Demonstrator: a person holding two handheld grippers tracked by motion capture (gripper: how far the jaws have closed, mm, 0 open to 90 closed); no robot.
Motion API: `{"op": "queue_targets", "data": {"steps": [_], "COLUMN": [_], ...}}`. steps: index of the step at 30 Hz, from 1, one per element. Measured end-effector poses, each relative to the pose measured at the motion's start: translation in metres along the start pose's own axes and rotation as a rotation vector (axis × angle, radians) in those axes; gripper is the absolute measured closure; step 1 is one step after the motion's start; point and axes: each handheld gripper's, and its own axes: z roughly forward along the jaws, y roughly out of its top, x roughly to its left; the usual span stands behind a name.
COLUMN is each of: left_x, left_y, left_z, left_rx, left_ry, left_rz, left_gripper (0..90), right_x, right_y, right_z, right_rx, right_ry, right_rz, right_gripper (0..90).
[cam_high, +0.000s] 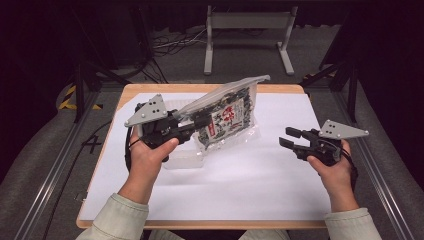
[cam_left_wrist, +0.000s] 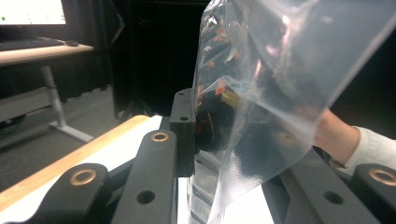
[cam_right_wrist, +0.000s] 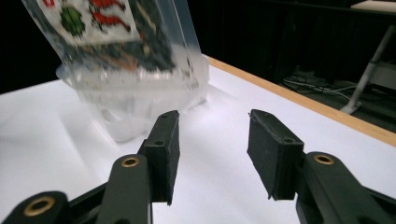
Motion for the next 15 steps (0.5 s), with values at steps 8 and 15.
{"op": "queue_targets", "data": {"steps": [8, 15], "left_x": [0.015, 0.031], "left_y": [0.003, 0.001], "left_z": [-0.005, -0.012], "left_rx": [0.017, 0.019], "left_ry": [0.073, 0.161], "left_rz": [0.005, 0.000], "left_gripper": [72.8, 72.8], "right_x": [-0.004, -0.008], "right_y": [-0.007, -0.013], "right_z": [0.000, 0.003], "right_rx": [0.020, 0.037], "right_ry": [-0.016, -0.036], "right_rz": [0.005, 0.012], "right_gripper": [54.6, 54.8]}}
